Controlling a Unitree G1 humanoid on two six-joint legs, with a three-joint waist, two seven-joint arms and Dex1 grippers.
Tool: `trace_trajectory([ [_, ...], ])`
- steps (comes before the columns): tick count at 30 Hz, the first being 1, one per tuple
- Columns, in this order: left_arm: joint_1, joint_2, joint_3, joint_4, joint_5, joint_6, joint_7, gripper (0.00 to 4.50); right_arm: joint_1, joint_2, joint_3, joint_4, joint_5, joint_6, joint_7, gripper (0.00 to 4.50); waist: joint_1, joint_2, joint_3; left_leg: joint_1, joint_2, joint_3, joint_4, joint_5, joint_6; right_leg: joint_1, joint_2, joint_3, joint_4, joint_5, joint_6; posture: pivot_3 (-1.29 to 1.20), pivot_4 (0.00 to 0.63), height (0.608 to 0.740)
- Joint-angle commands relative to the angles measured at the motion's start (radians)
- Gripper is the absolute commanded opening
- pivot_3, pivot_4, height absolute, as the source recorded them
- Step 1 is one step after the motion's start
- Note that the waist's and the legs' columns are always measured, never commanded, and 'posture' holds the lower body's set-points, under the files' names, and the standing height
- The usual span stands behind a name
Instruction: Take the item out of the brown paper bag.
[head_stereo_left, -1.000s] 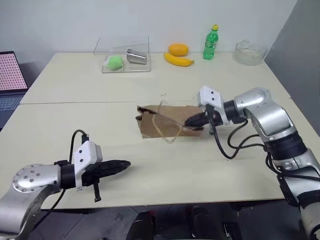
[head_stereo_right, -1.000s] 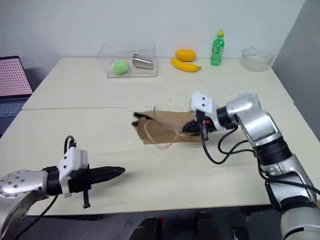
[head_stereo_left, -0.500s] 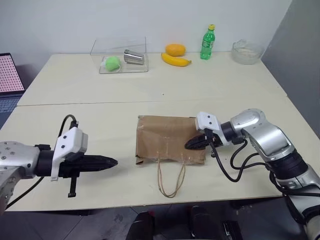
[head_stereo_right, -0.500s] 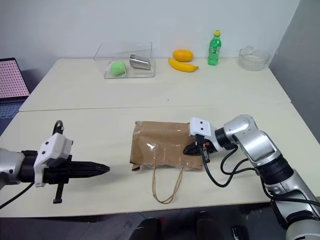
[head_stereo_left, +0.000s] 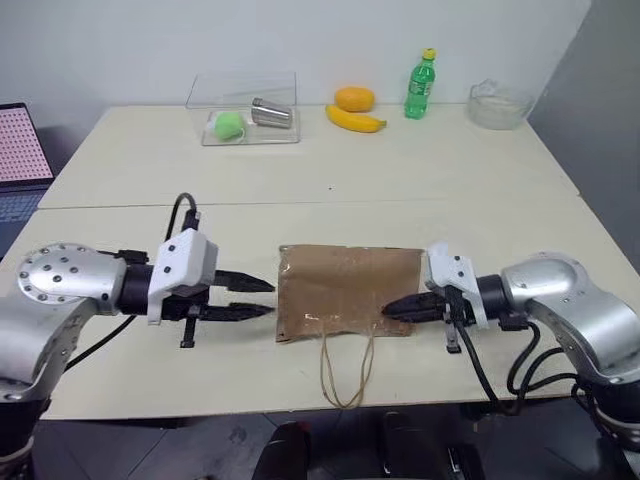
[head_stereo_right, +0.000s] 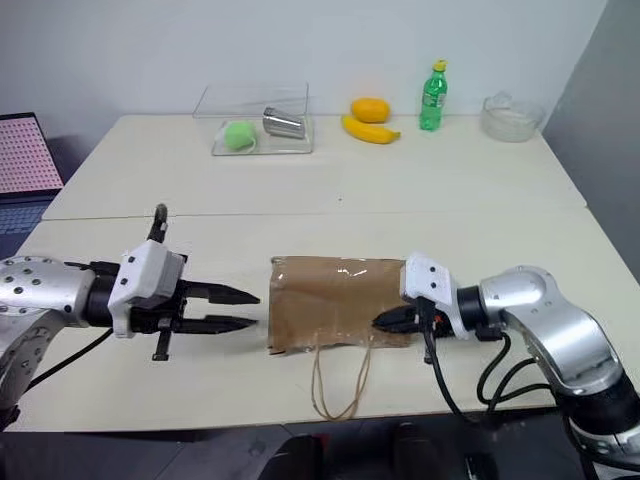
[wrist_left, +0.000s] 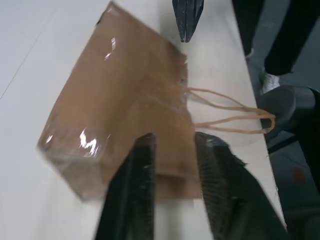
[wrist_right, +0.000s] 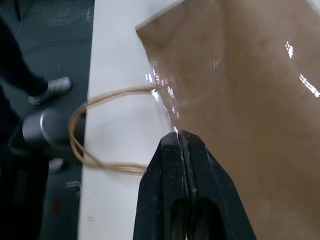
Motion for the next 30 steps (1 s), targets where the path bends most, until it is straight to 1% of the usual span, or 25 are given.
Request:
trace_trajectory([
  [1,-0.041,-0.057,-0.099,0.046,0.109,-0.176,-0.045,2.74,0.125,0.040,-0.103,-0.180,0.093,0.060,-0.130,0.00,0.009,0.000,0.000,0.000,0.000,0.000,0.000,0.000,0.000,0.000,0.000,0.000,0.000,0.000,0.000,0.00,0.150,0.740],
  [2,-0.049,-0.076,-0.117,0.056,0.123,-0.207,-0.053,3.14,0.156,0.060,-0.115,-0.210,0.106,0.070,-0.172,0.00,0.007,0.000,0.000,0.000,0.000,0.000,0.000,0.000,0.000,0.000,0.001,0.000,0.000,0.000,0.000,0.00,0.150,0.740],
  [5,-0.047,-0.116,-0.168,0.093,0.166,-0.335,-0.103,4.08,0.222,0.098,-0.125,-0.281,0.120,0.091,-0.280,0.00,0.003,0.000,0.000,0.000,0.000,0.001,0.001,0.000,0.000,0.000,0.000,0.001,0.000,0.000,0.000,0.00,0.150,0.740],
  [12,-0.095,-0.229,-0.277,0.243,0.287,-0.616,-0.140,4.08,0.311,0.127,-0.132,-0.371,0.178,0.124,-0.439,0.00,0.011,-0.001,0.000,0.001,0.000,0.001,0.002,0.000,0.000,0.001,0.000,0.001,0.000,0.000,0.000,0.00,0.150,0.740],
  [16,-0.113,-0.309,-0.323,0.322,0.346,-0.744,-0.107,4.08,0.322,0.109,-0.146,-0.380,0.241,0.127,-0.503,0.00,0.011,-0.001,-0.001,0.001,0.000,0.001,0.002,0.000,0.000,0.001,0.000,0.001,0.000,0.000,0.000,0.00,0.150,0.740],
  [22,-0.122,-0.344,-0.371,0.392,0.393,-0.861,-0.097,4.08,0.335,0.048,-0.175,-0.380,0.377,0.110,-0.600,0.00,0.012,-0.001,-0.001,0.001,0.000,0.000,0.002,0.000,0.000,0.002,0.000,0.001,0.000,0.000,0.000,0.00,0.150,0.740],
  [30,-0.141,-0.370,-0.414,0.458,0.429,-0.951,-0.074,4.08,0.360,-0.065,-0.195,-0.380,0.544,0.054,-0.718,0.00,0.013,-0.001,-0.001,0.003,0.000,-0.001,0.002,0.000,0.000,0.006,0.000,0.000,-0.001,0.000,0.000,0.00,0.150,0.740],
])
